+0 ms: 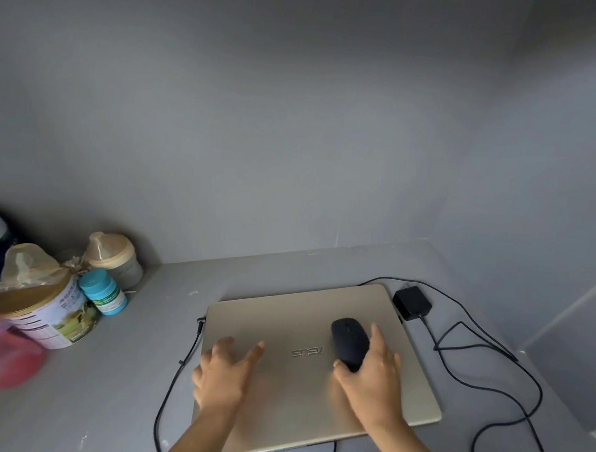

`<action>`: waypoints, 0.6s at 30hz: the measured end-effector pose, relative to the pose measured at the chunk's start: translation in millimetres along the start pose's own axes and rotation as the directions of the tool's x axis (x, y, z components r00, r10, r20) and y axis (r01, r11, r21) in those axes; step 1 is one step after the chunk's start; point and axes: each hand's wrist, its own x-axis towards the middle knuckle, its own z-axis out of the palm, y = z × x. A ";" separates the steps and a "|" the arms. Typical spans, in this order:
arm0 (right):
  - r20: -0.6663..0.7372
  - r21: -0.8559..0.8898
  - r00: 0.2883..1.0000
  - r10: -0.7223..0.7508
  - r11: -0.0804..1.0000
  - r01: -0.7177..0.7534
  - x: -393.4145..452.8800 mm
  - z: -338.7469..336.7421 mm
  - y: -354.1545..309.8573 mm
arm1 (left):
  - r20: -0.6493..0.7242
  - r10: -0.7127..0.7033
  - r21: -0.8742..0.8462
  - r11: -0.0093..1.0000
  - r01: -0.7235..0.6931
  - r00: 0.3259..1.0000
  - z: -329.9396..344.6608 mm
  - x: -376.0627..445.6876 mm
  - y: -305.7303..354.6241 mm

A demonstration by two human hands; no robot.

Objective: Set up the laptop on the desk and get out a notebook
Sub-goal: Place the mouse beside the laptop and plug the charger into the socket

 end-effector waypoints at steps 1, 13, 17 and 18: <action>-0.019 0.019 0.999 0.026 0.999 -0.026 6.0 -6.8 8.2 | -0.024 -0.019 0.014 1.000 0.019 1.000 -3.3 1.9 -1.6; -0.014 0.314 0.986 0.168 0.937 -0.155 56.4 -61.7 81.5 | -0.065 -0.125 -0.099 0.988 0.118 0.990 -11.4 28.5 -15.1; 0.035 0.372 0.983 0.182 0.910 -0.182 60.4 -68.2 97.4 | -0.057 -0.142 -0.096 0.986 0.136 0.988 -10.4 32.7 -14.6; 0.047 0.373 0.981 0.189 0.907 -0.193 59.7 -70.4 100.5 | -0.056 -0.146 -0.095 0.986 0.141 0.988 -10.5 33.6 -14.7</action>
